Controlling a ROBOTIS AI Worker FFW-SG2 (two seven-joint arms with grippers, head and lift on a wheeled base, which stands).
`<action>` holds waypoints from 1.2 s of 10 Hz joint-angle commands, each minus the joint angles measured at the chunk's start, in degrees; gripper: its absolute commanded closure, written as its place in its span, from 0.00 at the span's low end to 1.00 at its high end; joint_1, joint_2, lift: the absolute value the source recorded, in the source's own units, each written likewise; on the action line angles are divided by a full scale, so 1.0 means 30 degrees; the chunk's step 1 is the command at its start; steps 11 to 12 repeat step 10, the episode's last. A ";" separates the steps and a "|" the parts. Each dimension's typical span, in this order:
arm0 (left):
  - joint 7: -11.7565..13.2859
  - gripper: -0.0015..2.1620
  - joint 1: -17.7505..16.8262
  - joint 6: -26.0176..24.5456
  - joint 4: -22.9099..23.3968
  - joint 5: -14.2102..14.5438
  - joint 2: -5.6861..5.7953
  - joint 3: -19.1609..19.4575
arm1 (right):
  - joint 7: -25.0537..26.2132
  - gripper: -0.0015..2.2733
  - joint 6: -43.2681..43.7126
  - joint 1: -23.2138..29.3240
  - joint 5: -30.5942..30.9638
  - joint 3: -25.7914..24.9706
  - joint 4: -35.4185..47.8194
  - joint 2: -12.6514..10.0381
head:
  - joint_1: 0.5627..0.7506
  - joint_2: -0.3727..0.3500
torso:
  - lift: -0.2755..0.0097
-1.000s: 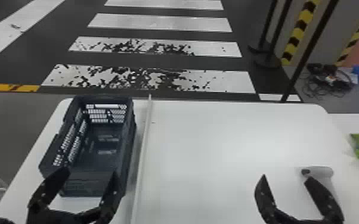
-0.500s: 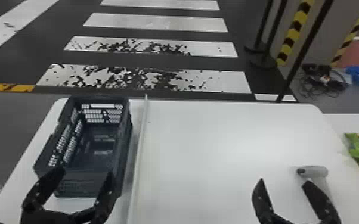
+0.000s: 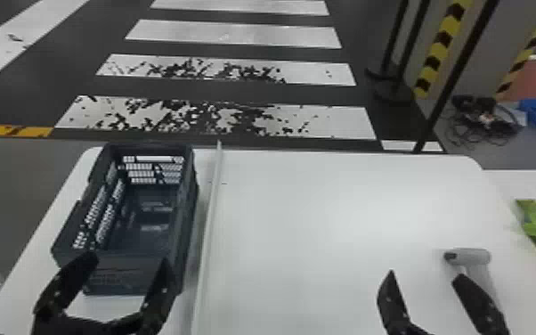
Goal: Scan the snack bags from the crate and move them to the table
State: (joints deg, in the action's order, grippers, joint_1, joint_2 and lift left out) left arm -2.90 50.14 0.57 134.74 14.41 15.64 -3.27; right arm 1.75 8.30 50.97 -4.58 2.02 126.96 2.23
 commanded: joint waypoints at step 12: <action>0.0146 0.00 -0.0073 0.0293 -0.0587 0.0002 -0.0205 -0.0227 | 0.0237 0.03 -0.0059 -0.0263 -0.0144 -0.0058 -0.0543 0.0195 | 0.70 0.44 | 0.63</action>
